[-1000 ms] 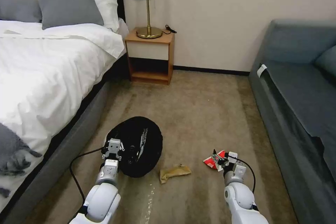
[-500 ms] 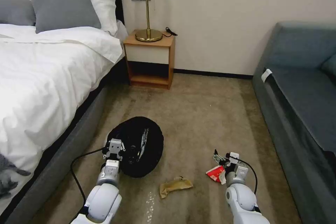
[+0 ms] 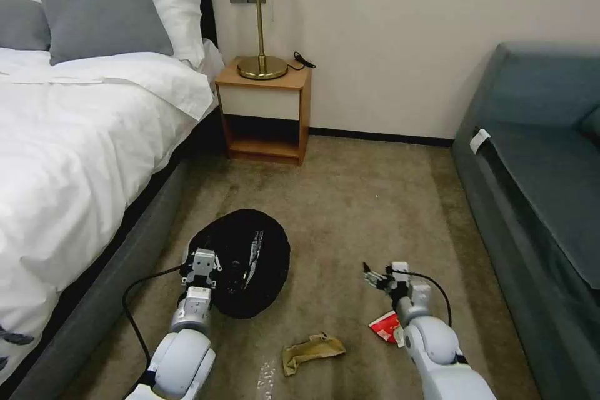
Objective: Pick up the trash bin, then pick up the garbage on the floor and place it into the trash bin.
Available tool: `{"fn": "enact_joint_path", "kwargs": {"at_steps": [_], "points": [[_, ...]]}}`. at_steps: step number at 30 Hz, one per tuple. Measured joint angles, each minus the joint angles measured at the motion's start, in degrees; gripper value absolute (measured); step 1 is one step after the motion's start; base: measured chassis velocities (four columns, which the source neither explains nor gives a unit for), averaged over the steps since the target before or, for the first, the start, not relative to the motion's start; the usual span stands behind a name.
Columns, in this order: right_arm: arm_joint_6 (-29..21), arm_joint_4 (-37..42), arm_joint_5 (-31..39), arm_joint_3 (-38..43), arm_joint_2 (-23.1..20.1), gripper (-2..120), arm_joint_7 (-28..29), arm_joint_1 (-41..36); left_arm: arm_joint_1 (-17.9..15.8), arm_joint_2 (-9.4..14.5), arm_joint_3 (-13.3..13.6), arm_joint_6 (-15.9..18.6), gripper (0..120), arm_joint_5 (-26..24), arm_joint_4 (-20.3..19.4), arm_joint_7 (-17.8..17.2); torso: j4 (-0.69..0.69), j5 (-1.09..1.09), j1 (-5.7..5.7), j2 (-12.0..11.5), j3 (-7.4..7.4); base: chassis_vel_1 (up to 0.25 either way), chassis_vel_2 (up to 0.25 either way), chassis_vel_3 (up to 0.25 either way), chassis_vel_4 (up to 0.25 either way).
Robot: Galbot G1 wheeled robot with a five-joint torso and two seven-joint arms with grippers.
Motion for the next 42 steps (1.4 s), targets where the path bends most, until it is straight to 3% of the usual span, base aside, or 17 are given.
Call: {"fn": "enact_joint_path", "kwargs": {"at_steps": [5, 17, 24, 31, 42], "points": [[-5.0, 0.1, 2.3, -7.2, -3.9, 100, -4.6, 3.2, 0.1, -0.3, 0.2, 0.5, 4, 1.4, -1.2, -0.1, -0.01, 0.0, 0.0, 0.0, 0.0, 0.0, 0.0, 0.0, 0.0], [-9.3, -1.2, 4.5, -22.3, -10.8, 100, -11.6, 7.5, -0.1, -1.0, 0.7, 1.9, 4, 3.9, -2.7, -0.2, -0.02, 0.01, 0.0, 0.0, 0.0, 0.0, 0.0, 0.0, 0.0], [-11.5, 0.2, 6.9, -28.5, -11.9, 100, -13.9, 8.9, 1.4, -0.3, 1.6, 1.0, 4, 7.3, -2.2, -0.2, -0.01, 0.01, 0.0, 0.0, 0.0, 0.0, 0.0, 0.0, 0.0], [-12.5, -0.5, 6.1, -33.2, -11.2, 100, -16.6, 10.0, 2.1, -1.1, 1.7, 0.2, 4, 8.2, -2.2, -0.1, -0.01, 0.01, 0.0, 0.0, 0.0, 0.0, 0.0, 0.0, 0.0], [-12.7, -3.1, -1.5, -35.0, -11.5, 100, -18.9, 10.1, 2.8, -1.7, 1.4, 0.0, 4, 8.1, -4.1, -0.1, -0.01, 0.01, 0.0, 0.0, 0.0, 0.0, 0.0, 0.0, 0.0]]}}
